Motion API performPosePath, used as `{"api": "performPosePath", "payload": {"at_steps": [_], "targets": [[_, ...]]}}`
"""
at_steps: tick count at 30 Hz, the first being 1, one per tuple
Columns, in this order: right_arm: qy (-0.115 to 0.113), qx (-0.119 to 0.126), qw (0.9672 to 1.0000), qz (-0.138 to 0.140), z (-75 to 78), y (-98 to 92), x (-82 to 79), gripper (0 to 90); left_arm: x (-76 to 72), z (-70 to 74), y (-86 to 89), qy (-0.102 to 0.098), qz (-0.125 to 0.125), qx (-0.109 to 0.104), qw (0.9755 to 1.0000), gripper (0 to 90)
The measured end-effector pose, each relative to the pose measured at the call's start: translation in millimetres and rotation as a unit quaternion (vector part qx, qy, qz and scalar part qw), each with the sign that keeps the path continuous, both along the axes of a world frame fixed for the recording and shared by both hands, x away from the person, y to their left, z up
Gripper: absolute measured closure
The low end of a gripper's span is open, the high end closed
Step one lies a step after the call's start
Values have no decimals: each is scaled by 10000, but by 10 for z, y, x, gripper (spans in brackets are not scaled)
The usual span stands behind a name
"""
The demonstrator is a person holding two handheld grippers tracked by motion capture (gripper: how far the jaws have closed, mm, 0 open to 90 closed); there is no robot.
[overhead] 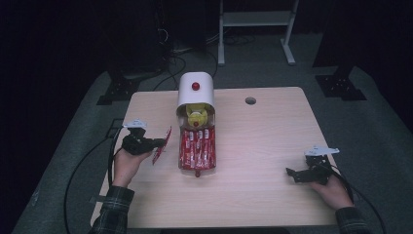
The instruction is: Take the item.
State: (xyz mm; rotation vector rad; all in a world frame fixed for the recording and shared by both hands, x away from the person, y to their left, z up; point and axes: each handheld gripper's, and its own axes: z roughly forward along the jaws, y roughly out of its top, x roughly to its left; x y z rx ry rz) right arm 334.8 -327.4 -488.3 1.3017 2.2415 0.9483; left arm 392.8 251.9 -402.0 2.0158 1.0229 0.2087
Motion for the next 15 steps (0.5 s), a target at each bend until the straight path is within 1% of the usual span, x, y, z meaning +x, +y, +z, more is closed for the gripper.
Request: {"api": "performPosePath", "payload": {"at_steps": [2,6,9,10,11,12,15], "targets": [[-1,0,10000,0,0,0,0,4,8,-15,-13,18,6,20,10000,885],[0,0,10000,0,0,0,0,5,28,-46,-32,39,-5,154,9999,885],[0,1,10000,-1,0,0,0,5,45,-80,-52,90,6,222,9997,885],[0,1,10000,-1,0,0,0,5,52,-91,-57,103,-13,287,9995,885],[0,0,10000,0,0,0,0,4,57,-106,-69,110,4,283,9995,885],[0,1,10000,-1,0,0,0,4,64,-115,-74,137,-22,331,9994,885],[1,0,10000,0,0,0,0,5,74,-158,-94,168,6,337,9993,885]]}}
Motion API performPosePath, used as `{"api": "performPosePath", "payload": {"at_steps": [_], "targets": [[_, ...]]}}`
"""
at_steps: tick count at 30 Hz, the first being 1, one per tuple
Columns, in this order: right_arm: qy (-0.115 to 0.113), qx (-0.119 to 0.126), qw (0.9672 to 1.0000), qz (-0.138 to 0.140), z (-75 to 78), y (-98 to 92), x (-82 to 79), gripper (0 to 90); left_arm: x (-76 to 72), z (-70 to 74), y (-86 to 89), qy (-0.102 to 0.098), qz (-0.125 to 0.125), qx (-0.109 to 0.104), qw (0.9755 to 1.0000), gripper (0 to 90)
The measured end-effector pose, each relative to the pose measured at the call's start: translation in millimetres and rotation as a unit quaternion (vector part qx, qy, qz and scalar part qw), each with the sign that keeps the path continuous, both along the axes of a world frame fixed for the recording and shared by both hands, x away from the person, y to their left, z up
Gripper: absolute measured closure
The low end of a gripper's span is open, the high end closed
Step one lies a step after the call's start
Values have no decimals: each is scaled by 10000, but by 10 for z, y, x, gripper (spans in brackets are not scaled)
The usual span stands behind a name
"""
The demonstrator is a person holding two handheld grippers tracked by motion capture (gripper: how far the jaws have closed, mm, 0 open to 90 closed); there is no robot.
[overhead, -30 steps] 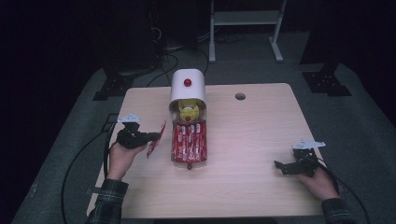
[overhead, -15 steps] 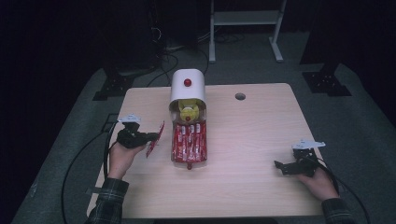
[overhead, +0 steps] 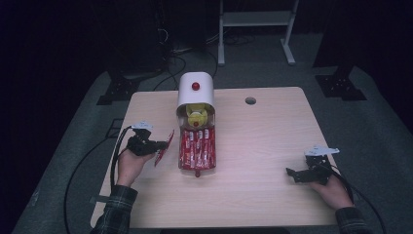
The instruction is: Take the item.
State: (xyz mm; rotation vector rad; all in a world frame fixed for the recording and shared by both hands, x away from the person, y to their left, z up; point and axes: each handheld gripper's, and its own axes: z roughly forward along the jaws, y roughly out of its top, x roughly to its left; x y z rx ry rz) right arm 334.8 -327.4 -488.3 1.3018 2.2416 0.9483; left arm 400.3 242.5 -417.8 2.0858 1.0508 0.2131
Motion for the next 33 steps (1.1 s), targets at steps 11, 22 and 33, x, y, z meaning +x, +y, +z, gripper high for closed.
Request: {"api": "performPosePath", "payload": {"at_steps": [11,22,33], "targets": [[-1,0,10000,0,0,0,0,5,54,-143,-53,195,15,202,9996,884],[0,0,10000,0,0,0,0,4,89,-237,-79,314,85,342,9989,883],[-1,0,10000,2,0,0,0,4,113,-323,-113,426,72,482,9979,879]]}}
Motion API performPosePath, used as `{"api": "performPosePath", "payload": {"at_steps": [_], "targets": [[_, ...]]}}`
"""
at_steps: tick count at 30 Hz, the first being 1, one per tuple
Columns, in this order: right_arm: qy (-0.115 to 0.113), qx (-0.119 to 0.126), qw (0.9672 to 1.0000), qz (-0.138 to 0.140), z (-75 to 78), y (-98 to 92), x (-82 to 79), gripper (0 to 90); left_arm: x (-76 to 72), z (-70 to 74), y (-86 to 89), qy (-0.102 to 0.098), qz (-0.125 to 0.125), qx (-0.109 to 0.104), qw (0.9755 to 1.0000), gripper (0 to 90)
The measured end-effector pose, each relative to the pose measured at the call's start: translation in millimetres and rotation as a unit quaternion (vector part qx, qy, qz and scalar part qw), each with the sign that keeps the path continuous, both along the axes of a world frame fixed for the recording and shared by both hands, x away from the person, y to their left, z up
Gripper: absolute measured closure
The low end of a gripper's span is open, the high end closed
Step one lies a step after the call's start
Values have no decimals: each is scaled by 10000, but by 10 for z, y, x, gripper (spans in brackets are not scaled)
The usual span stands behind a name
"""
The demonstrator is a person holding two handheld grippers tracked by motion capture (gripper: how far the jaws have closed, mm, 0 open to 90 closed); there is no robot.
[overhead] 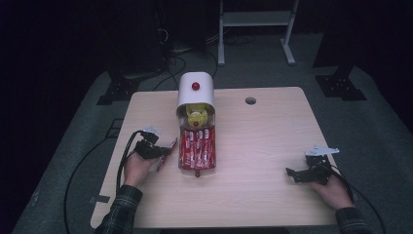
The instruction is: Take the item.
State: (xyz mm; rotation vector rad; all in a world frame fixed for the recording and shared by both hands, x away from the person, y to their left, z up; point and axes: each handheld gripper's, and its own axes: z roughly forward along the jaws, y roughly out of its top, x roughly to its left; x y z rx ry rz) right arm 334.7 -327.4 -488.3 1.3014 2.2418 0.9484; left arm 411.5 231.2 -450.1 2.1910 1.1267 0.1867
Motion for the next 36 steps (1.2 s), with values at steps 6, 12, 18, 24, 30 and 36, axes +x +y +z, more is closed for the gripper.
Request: {"api": "performPosePath", "payload": {"at_steps": [6,12,18,24,30,36], "targets": [[-1,1,10000,1,0,0,0,5,-3,5,7,-53,1,-29,10000,852],[-2,0,10000,1,0,0,0,5,-48,72,44,-180,17,-255,9995,720],[-2,0,10000,2,0,0,0,5,-93,83,60,-245,67,-212,9995,589],[4,-1,10000,1,1,0,0,5,-171,121,111,-365,168,-167,9991,448],[1,1,10000,0,1,0,0,5,-272,135,182,-412,218,-160,9988,306],[0,-2,10000,2,1,0,0,5,-402,128,246,-537,333,-82,9980,203]]}}
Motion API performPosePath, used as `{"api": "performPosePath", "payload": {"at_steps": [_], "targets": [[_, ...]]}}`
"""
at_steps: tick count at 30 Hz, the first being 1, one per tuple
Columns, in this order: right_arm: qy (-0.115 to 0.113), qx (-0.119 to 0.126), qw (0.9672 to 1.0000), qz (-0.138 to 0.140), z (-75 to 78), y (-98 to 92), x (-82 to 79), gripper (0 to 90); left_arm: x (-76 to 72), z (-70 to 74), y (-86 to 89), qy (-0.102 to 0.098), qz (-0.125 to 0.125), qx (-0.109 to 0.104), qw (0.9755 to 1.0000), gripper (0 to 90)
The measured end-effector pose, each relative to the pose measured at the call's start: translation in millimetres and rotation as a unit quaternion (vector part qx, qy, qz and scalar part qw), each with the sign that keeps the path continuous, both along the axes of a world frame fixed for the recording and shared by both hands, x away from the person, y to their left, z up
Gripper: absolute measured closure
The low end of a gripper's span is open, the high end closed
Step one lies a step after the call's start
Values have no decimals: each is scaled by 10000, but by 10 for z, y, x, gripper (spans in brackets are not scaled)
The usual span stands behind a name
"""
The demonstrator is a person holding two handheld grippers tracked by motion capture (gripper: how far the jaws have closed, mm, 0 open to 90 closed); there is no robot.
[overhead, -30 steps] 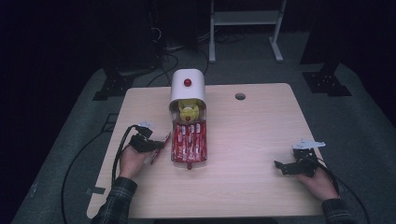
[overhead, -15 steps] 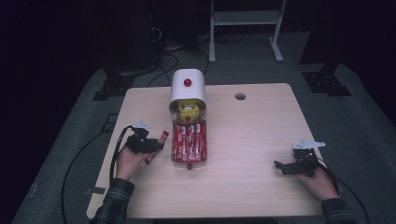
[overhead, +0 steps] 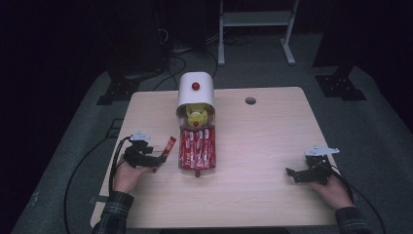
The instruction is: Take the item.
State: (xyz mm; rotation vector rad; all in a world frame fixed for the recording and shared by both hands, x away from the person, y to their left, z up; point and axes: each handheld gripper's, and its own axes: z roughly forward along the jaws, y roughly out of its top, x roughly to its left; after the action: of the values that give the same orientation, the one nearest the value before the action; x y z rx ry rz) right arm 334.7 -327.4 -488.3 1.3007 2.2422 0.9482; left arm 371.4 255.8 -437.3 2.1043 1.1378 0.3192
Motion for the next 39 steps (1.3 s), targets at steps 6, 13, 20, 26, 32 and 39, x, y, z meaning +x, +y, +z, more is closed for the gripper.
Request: {"api": "performPosePath", "payload": {"at_steps": [6,13,20,26,32,39], "targets": [[0,2,10000,0,0,0,0,4,-112,-66,45,-5,34,109,9999,110],[0,1,10000,0,0,0,0,4,-206,-109,64,-8,43,187,9998,40],[0,1,10000,0,0,0,0,4,-310,-170,87,-81,70,453,9989,13],[-5,-1,10000,2,0,0,0,5,-386,-237,122,-99,30,645,9979,13],[0,4,10000,-1,0,1,-1,4,-432,-303,136,-35,-13,857,9963,0],[0,5,10000,-1,0,1,-1,4,-452,-362,183,6,2,821,9966,0]]}}
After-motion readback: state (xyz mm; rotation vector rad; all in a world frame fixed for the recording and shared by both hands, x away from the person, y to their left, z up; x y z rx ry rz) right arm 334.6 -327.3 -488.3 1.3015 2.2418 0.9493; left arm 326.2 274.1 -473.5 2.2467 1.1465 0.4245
